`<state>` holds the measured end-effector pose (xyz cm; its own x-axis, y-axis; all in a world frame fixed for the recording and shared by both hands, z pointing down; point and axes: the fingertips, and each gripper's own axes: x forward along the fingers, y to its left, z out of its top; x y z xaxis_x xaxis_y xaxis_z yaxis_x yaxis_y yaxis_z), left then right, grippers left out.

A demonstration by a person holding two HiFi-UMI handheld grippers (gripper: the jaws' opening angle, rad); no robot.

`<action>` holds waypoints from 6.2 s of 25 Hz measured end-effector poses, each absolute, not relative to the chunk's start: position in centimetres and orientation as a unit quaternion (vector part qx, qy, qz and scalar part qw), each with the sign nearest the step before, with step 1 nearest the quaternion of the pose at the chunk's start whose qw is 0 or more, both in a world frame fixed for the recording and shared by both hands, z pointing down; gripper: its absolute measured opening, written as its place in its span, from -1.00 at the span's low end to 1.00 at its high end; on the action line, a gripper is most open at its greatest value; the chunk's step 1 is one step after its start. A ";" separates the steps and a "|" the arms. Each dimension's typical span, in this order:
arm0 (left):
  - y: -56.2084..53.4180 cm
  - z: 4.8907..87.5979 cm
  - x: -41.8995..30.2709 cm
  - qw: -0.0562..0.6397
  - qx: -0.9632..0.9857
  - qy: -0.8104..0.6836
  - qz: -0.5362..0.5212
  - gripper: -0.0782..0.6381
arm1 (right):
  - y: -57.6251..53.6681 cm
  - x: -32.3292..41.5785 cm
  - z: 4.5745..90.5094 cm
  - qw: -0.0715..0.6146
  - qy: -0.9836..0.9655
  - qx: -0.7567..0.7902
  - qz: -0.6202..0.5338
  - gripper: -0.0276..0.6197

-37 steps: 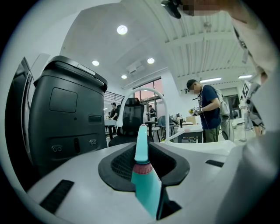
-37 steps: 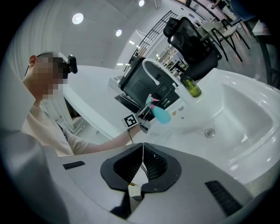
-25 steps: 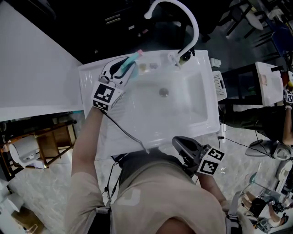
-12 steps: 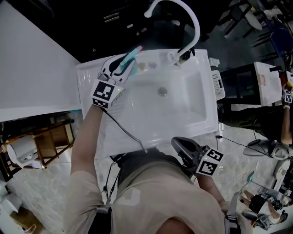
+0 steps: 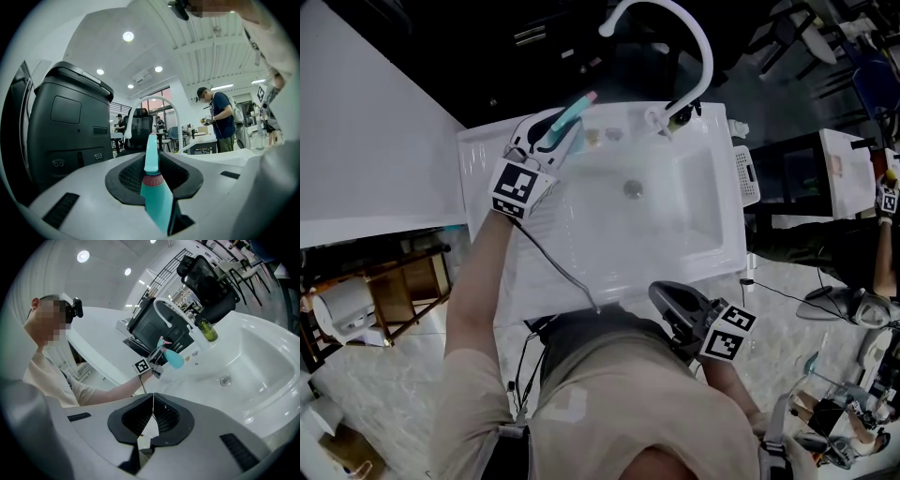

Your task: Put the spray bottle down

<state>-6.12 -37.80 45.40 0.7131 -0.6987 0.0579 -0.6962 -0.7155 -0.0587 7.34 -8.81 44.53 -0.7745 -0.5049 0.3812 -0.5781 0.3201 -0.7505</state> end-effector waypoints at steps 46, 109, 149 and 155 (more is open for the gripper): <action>-36.5 45.8 -8.1 -0.026 -0.908 0.412 -0.077 -0.20 | -8.3 7.8 44.1 0.011 -0.815 0.312 0.488 -0.85; -35.3 44.0 -12.8 -0.038 -0.873 0.483 -0.061 -0.13 | -7.3 7.9 42.9 -0.006 -0.826 0.303 0.475 -0.85; -23.6 37.8 -5.2 -0.101 -0.903 0.415 -0.041 -0.76 | -5.9 8.5 38.1 -0.014 -0.902 0.234 0.361 -0.85; -21.3 36.6 -4.3 -0.105 -0.906 0.409 -0.023 -0.76 | -6.0 9.2 37.2 -0.054 -0.896 0.224 0.379 -0.85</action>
<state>-4.30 -21.29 36.63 0.6650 -0.7359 0.1274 -0.7455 -0.6438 0.1726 9.16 -5.98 37.17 -0.8938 -0.4423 0.0735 -0.3610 0.6125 -0.7032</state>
